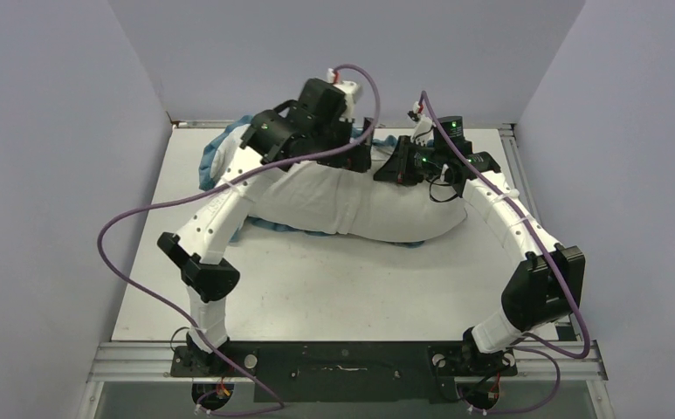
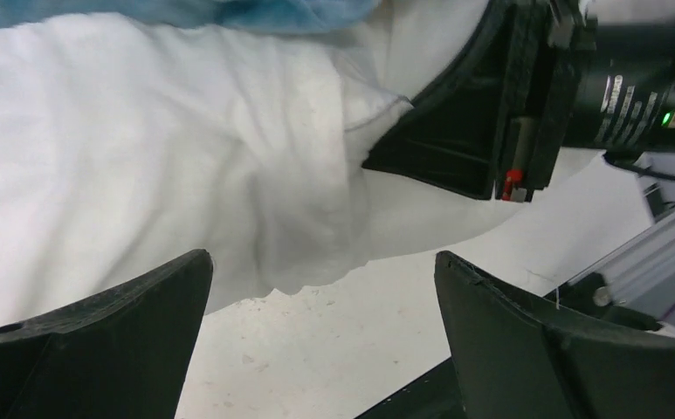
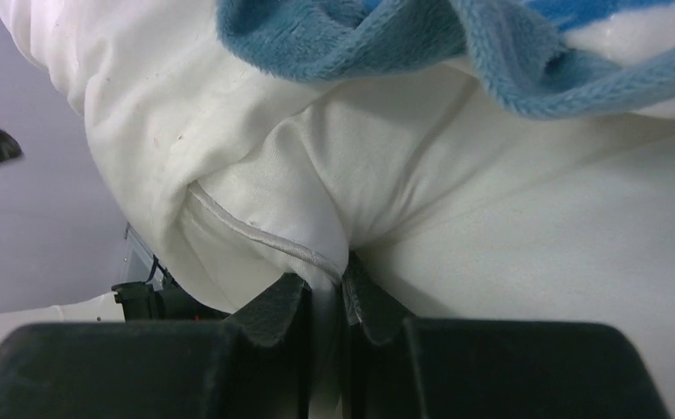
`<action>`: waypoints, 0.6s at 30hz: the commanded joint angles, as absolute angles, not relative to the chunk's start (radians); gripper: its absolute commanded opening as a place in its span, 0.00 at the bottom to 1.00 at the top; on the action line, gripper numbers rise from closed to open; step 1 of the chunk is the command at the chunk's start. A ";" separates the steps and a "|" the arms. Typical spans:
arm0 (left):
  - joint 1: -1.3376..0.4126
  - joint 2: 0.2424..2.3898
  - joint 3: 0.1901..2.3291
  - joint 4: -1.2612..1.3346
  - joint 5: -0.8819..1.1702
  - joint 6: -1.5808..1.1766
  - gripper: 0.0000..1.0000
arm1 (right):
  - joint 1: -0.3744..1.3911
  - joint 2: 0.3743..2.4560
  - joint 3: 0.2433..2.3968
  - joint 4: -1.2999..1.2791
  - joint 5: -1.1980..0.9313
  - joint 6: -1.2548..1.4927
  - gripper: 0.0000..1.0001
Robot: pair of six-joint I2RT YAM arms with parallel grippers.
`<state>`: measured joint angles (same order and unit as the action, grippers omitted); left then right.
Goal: Put the pillow into the pillowcase
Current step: Stuff the pillow into the pillowcase.
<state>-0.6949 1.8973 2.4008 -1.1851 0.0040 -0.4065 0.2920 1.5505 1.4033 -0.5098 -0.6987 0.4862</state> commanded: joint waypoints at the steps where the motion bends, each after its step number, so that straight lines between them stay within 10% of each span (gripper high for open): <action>1: -0.832 1.937 2.440 -1.221 -0.260 -0.281 0.96 | 0.305 1.583 1.388 -0.521 -0.708 0.511 0.05; 5: -0.874 1.984 2.451 -1.218 -0.318 -0.279 0.99 | 0.305 1.582 1.386 -0.532 -0.703 0.505 0.05; 10: -0.873 1.996 2.412 -1.175 -0.387 -0.310 0.60 | 0.305 1.578 1.381 -0.541 -0.701 0.503 0.05; 18: -0.858 2.020 2.381 -1.124 -0.443 -0.370 0.37 | 0.305 1.578 1.378 -0.538 -0.703 0.504 0.05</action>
<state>-0.8684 2.0129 2.3833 -1.1908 -0.3836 -0.3359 0.2920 1.5520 1.4021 -0.5171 -0.6987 0.4881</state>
